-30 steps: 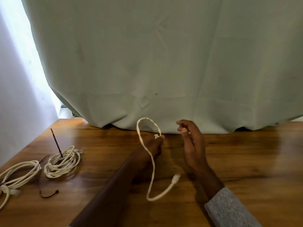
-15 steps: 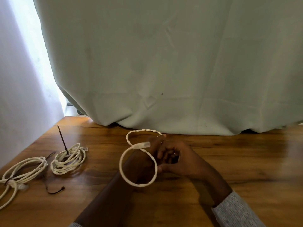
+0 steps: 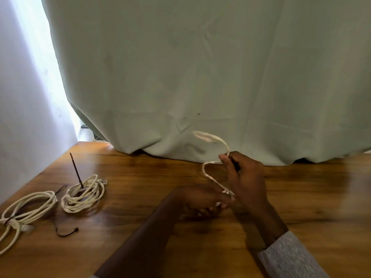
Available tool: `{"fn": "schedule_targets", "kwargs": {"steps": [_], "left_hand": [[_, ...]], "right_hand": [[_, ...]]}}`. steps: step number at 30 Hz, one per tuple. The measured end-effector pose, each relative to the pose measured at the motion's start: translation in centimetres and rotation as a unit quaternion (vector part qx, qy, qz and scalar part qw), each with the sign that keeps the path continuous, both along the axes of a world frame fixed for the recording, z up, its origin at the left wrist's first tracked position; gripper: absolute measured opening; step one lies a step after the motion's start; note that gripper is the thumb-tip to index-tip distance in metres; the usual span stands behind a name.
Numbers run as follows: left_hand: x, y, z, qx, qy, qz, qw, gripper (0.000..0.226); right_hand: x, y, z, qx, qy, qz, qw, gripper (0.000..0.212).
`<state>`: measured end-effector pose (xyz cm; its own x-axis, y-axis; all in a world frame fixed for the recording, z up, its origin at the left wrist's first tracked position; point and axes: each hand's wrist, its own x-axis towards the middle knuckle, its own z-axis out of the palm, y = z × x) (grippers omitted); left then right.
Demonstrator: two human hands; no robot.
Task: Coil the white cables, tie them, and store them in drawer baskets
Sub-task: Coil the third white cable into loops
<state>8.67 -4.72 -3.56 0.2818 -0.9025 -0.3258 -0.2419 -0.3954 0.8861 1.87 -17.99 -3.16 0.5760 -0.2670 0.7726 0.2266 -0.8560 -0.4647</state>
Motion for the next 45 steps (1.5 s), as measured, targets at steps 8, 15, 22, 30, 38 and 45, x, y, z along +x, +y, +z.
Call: {"fn": "schedule_targets", "kwargs": {"steps": [8, 15, 22, 30, 38, 45], "left_hand": [[1.7, 0.8, -0.7, -0.149, 0.314, -0.038, 0.937, 0.040], [3.0, 1.6, -0.6, -0.250, 0.373, 0.039, 0.893, 0.042], [2.4, 1.5, -0.4, -0.207, 0.345, 0.001, 0.915, 0.066], [2.7, 1.4, -0.2, -0.260, 0.392, -0.037, 0.882, 0.052], [3.2, 1.5, -1.0, -0.264, 0.413, -0.015, 0.871, 0.049], [2.9, 1.6, -0.5, -0.280, 0.436, -0.038, 0.854, 0.046]], "right_hand": [[1.2, -3.1, -2.6, 0.132, 0.159, -0.038, 0.978, 0.035], [0.0, -1.4, -0.4, 0.188, 0.057, 0.196, 0.961, 0.039], [0.3, -1.5, -0.8, 0.174, 0.068, 0.191, 0.964, 0.013], [0.7, -1.3, -1.7, 0.179, 0.033, 0.167, 0.969, 0.017], [0.9, -1.1, -1.5, 0.127, -0.047, 0.118, 0.984, 0.013], [1.2, -1.2, -1.8, 0.162, -0.030, 0.126, 0.978, 0.013]]}}
